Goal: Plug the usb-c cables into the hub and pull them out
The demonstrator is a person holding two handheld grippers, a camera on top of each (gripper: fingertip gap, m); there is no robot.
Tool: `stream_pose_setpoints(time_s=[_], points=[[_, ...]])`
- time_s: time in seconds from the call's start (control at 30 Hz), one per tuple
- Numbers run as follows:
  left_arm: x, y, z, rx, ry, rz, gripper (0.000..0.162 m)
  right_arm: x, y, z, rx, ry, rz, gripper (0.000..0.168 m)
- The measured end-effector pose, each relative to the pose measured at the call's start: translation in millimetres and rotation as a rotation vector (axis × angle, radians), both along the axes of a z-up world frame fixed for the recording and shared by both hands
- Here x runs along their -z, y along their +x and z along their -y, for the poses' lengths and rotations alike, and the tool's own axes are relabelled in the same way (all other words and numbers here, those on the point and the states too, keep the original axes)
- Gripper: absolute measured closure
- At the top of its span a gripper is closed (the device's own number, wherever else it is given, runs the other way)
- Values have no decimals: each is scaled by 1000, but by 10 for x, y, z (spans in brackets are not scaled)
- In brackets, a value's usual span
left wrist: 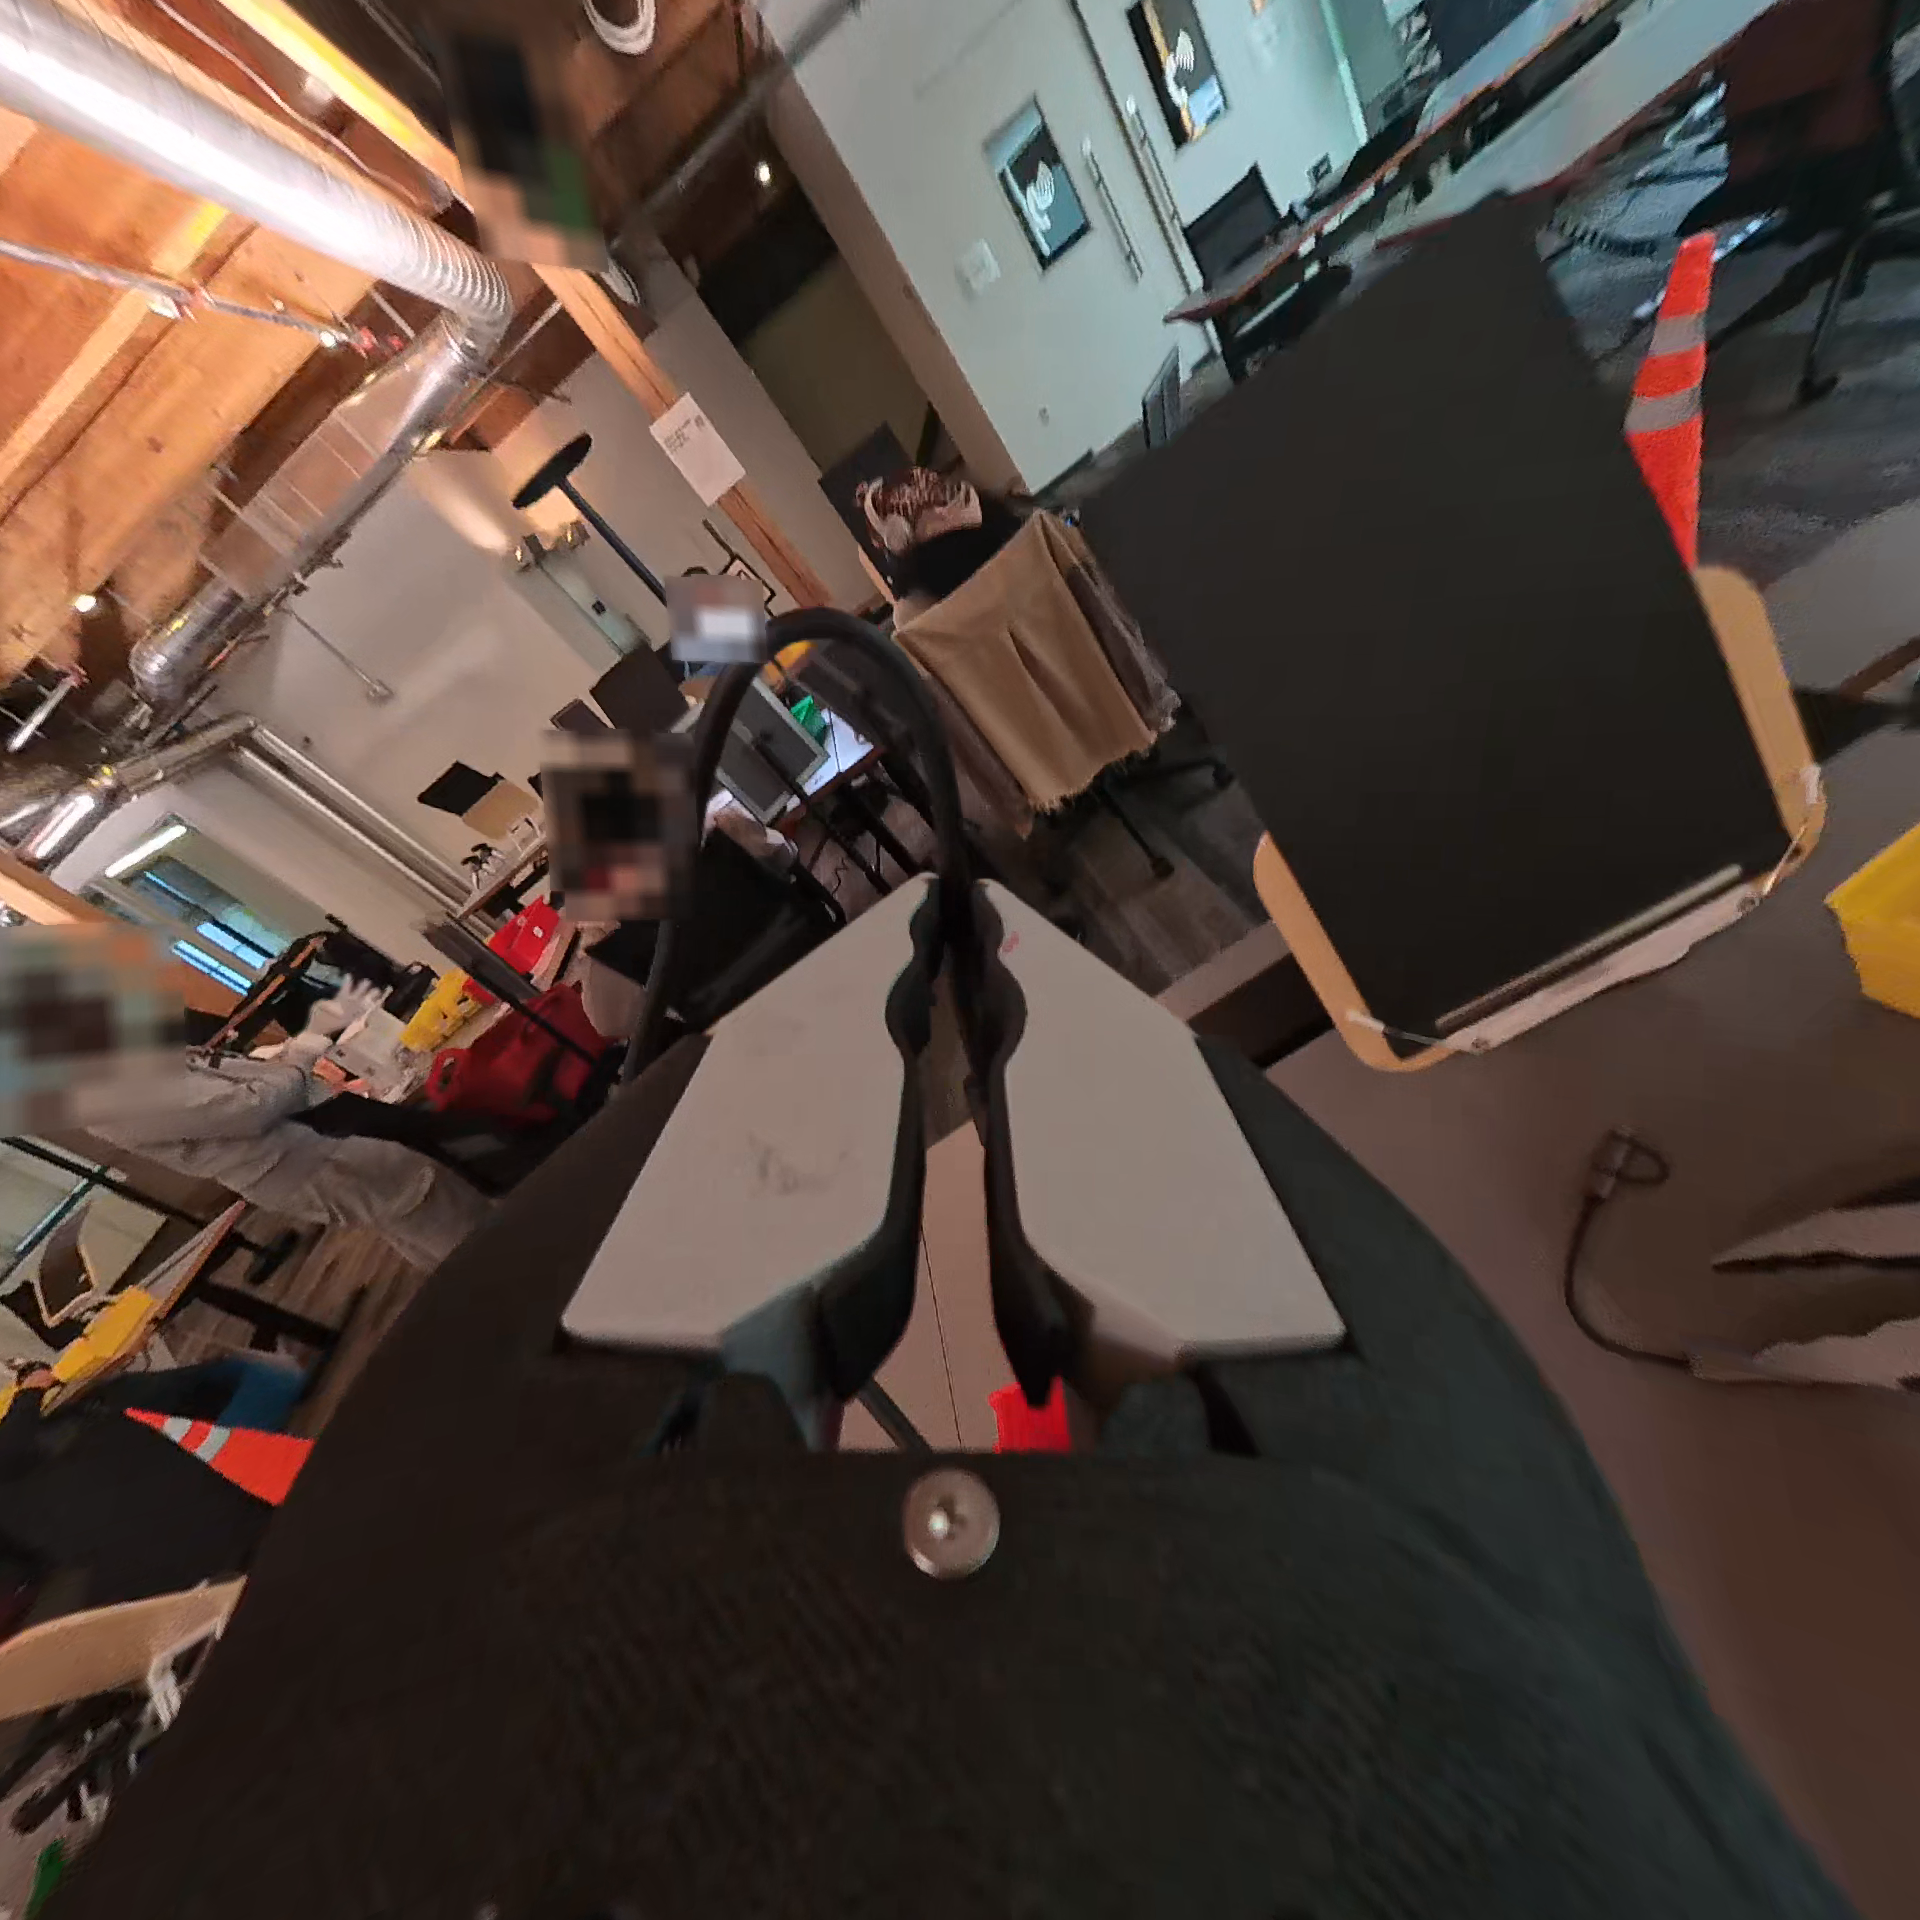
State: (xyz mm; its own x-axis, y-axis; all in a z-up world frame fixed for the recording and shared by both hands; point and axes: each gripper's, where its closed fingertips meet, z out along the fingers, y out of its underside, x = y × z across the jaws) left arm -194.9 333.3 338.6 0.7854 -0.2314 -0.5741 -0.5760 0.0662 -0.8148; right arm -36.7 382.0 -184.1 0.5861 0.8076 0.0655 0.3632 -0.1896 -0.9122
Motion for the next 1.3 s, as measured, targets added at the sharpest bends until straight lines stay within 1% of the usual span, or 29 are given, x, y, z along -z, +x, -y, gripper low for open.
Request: stream_pose_setpoints(time_s=[0.07,0.13,0.2,0.27,0.3,0.37,0.4,0.43,0.5,0.6,0.67,0.77,0.8,0.83,0.97,1.03,1.1,1.17,1.23,1.3], points=[[-304,140,95,8,41,-8,160,-31,15,-8,5,8,-9,126],[-467,330,203,55,51,14,160,-79,22,-4,4,12,-30,125],[-434,550,274,129,17,47,161,-157,7,29,-18,21,-68,123],[-269,710,264,167,-5,33,160,-274,-44,119,-80,20,-141,119],[-151,744,221,158,-13,11,160,-371,-98,214,-146,8,-207,121],[136,791,94,135,-33,-42,160,-640,-201,537,-363,-40,-387,123],[303,820,26,133,-58,-61,161,-762,-195,637,-427,-55,-465,121],[478,849,-42,135,-93,-75,160,-839,-164,658,-441,-55,-516,121],[827,918,-156,149,-167,-92,160,-879,-94,573,-397,-39,-543,121],[1377,1060,-257,201,-271,-109,160,-830,-53,472,-358,-67,-535,118],[1679,1111,-307,224,-293,-126,160,-782,-66,442,-348,-105,-534,119],[2104,1221,-319,309,-364,-33,161,-600,-92,356,-301,-142,-458,135],[2254,1245,-330,333,-392,1,161,-567,-99,344,-295,-143,-441,148],[2407,1243,-358,342,-410,23,160,-533,-103,341,-295,-140,-423,167],[3048,1119,-574,319,-470,70,161,-402,-94,255,-247,-163,-368,168],[3353,1042,-707,298,-502,107,161,-407,-75,216,-230,-176,-385,168],[3716,922,-853,240,-565,131,160,-444,-49,189,-224,-195,-424,168],[4073,821,-942,187,-646,149,155,-487,-5,140,-203,-204,-464,168],[4253,771,-966,170,-655,181,141,-526,50,79,-173,-207,-499,168],[4308,704,-920,142,-621,209,132,-554,101,23,-145,-218,-533,168]])
